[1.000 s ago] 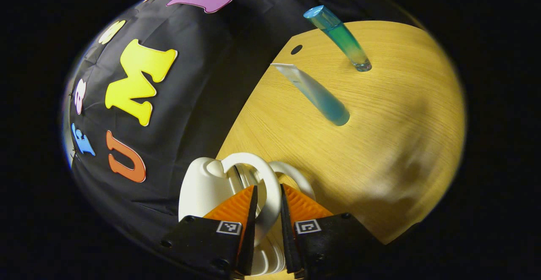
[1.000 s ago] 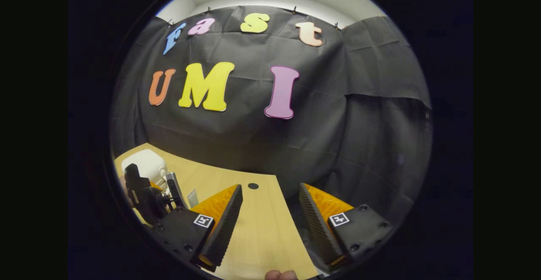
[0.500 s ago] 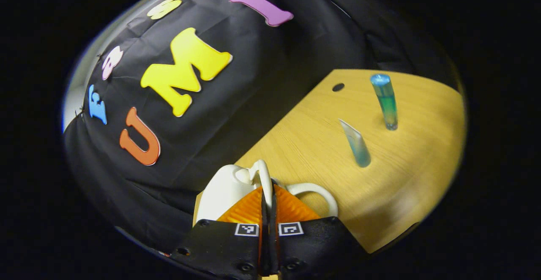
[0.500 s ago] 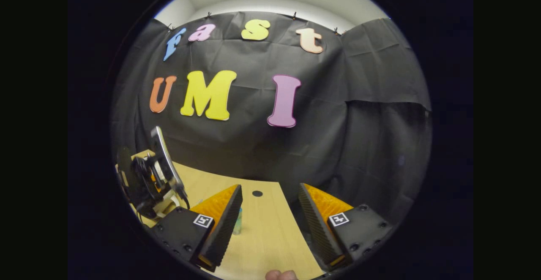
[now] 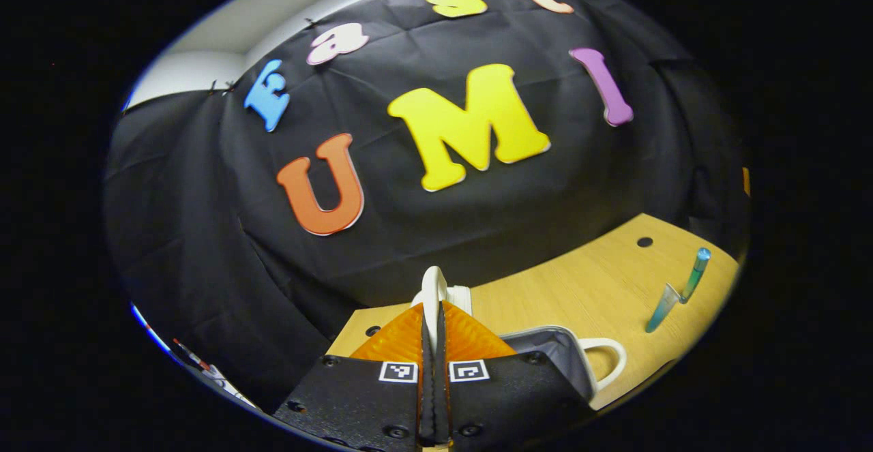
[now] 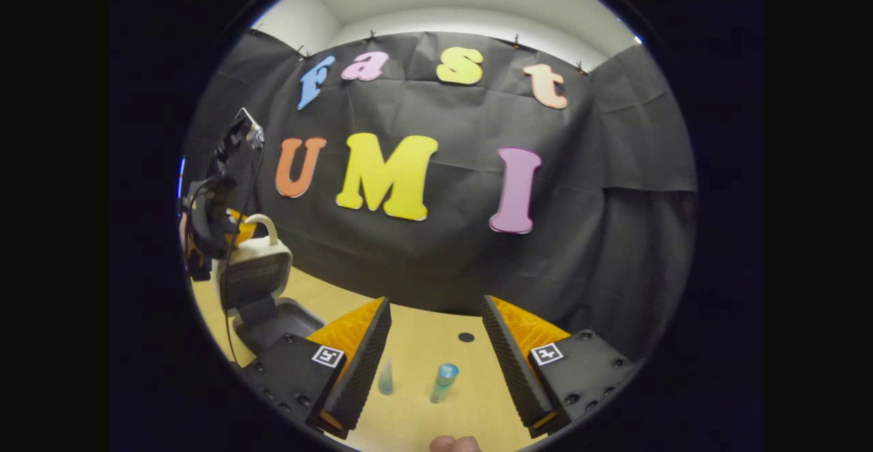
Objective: First open the suitcase, pack the skin care products into it, and then close the suitcase.
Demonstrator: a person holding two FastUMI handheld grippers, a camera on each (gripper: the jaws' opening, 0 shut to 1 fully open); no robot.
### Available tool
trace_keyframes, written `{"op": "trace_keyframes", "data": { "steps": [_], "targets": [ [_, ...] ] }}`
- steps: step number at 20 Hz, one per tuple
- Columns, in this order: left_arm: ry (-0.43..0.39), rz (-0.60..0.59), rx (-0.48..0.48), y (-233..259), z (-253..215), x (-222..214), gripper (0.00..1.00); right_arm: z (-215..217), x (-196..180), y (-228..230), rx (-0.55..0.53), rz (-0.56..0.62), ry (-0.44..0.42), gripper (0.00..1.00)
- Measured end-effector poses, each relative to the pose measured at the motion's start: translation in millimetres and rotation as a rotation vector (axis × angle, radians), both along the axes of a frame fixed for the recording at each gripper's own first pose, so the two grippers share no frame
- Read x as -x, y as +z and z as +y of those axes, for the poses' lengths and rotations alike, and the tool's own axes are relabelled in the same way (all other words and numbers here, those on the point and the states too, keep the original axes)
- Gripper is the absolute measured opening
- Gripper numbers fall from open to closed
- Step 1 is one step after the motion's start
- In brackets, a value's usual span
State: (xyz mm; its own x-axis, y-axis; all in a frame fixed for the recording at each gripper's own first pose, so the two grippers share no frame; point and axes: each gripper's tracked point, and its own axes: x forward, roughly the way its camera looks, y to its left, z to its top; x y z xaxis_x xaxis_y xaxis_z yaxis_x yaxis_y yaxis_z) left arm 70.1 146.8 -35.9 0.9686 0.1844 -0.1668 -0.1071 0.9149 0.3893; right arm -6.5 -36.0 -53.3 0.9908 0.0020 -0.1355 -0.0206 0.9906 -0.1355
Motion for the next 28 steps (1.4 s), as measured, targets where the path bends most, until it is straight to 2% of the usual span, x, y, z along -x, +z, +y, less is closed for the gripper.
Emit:
{"op": "trace_keyframes", "data": {
  "steps": [3,5,10,12,15,19,20,21,23,24,28],
  "targets": [
    [0.072,-0.038,0.086,0,88,0,0.03,28,-5,3,0.011,0.004,0.034,0.80],
    [0.131,-0.039,0.196,-17,149,-1,0.03,41,-7,0,0.027,0.022,0.040,0.80],
    [0.245,0.084,0.463,-115,247,4,0.05,59,-10,-12,0.097,0.064,0.026,0.82],
    [0.290,0.160,0.560,-160,266,10,0.05,68,-11,-27,0.122,0.101,0.023,0.80],
    [0.301,0.260,0.634,-217,274,10,0.07,85,-10,-43,0.127,0.153,0.033,0.80],
    [0.304,0.321,0.720,-252,276,3,0.09,98,-15,-45,0.138,0.164,0.038,0.82],
    [0.301,0.335,0.728,-257,276,4,0.20,100,-16,-43,0.139,0.160,0.036,0.82],
    [0.308,0.358,0.723,-261,277,8,0.14,100,-17,-45,0.134,0.157,0.033,0.82],
    [0.317,0.365,0.690,-263,284,7,0.25,100,-21,-47,0.128,0.163,0.031,0.82],
    [0.329,0.362,0.666,-260,289,9,0.35,100,-22,-47,0.123,0.164,0.031,0.82],
    [0.281,0.271,0.631,-208,273,9,0.96,93,-23,-50,0.099,0.156,0.031,0.82]
  ]
}}
